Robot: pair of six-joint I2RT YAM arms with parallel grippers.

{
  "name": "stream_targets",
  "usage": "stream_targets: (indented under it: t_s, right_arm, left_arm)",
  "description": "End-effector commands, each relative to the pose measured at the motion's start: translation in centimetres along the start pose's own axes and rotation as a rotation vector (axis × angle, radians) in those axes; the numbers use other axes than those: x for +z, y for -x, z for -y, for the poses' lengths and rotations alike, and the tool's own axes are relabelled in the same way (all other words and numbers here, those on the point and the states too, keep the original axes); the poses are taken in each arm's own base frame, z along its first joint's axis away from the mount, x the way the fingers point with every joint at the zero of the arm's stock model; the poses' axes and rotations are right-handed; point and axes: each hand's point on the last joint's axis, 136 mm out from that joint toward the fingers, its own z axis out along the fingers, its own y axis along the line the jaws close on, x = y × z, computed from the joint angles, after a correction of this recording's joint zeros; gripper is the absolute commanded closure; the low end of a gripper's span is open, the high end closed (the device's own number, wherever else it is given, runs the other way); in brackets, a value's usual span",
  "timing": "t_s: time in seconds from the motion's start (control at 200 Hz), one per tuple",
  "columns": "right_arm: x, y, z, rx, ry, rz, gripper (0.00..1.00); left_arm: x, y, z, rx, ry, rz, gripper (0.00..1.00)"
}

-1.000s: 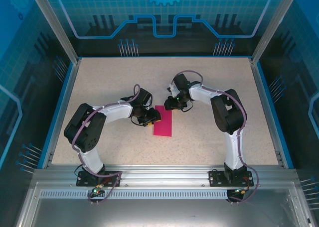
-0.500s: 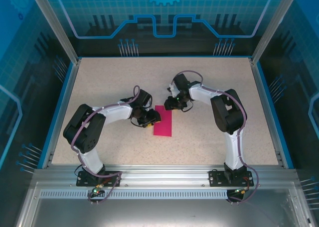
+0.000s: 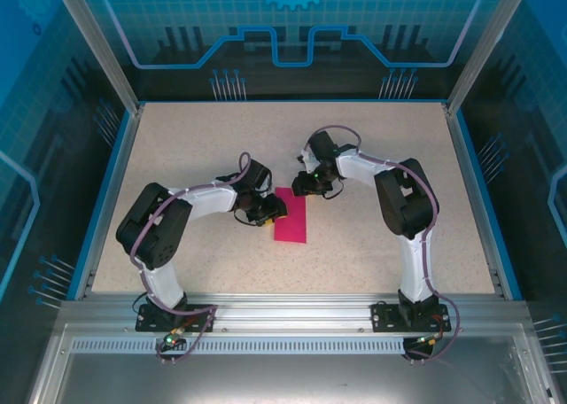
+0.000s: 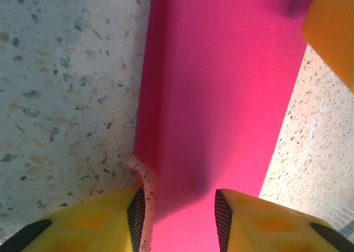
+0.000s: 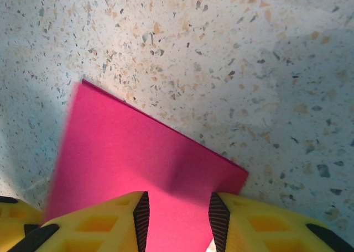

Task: Fold a paper plane with a square sheet of paper (fold left side to right side)
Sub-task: Third fold the triangle at the center of the table.

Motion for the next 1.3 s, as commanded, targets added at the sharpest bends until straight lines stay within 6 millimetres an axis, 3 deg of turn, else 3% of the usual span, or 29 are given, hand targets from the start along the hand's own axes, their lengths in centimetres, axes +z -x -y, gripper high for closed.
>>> stream_targets:
  t_s: [0.0, 0.2, 0.445, 0.635, 0.72, 0.8, 0.975, 1.005, 1.115, 1.296]
  right_arm:
    - [2.0, -2.5, 1.7, 0.023, -0.029, -0.093, 0.62]
    - [1.9, -2.4, 1.6, 0.024, -0.027, -0.092, 0.62]
    - [1.1, -1.5, 0.6, -0.003, 0.014, -0.043, 0.61]
    - [-2.5, 0.3, -0.7, -0.071, 0.038, 0.092, 0.5]
    - [-4.7, 0.0, -0.8, -0.109, 0.022, 0.159, 0.47]
    - [-6.7, -1.4, -1.8, -0.176, 0.022, 0.211, 0.46]
    - [-8.5, -7.8, -4.5, -0.382, -0.035, 0.274, 0.41]
    - [-8.1, -9.4, -4.6, -0.416, -0.053, 0.266, 0.4]
    - [-7.3, -12.7, -5.9, -0.548, -0.122, 0.283, 0.33]
    - [-5.5, -14.5, -8.9, -0.737, -0.18, 0.287, 0.3]
  left_arm:
    - [0.2, -0.9, -0.4, 0.015, 0.0, -0.027, 0.6]
    - [-0.6, -0.9, -0.4, 0.019, 0.011, -0.01, 0.68]
    - [-1.0, -0.9, 0.1, 0.015, -0.004, -0.007, 0.86]
    - [-1.3, -0.9, 0.4, -0.004, -0.012, -0.002, 0.92]
    - [-1.4, -1.0, 0.6, -0.014, -0.017, -0.004, 0.93]
    - [-1.3, -1.2, 1.0, -0.015, -0.026, -0.01, 0.93]
    - [-1.1, -1.2, 1.6, -0.014, -0.028, -0.016, 0.93]
    - [-1.1, -1.2, 1.6, -0.016, -0.028, -0.017, 0.93]
    - [-0.8, -1.3, 1.6, -0.016, -0.024, -0.027, 0.94]
    - [-0.7, -1.4, 1.5, -0.017, -0.018, -0.032, 0.95]
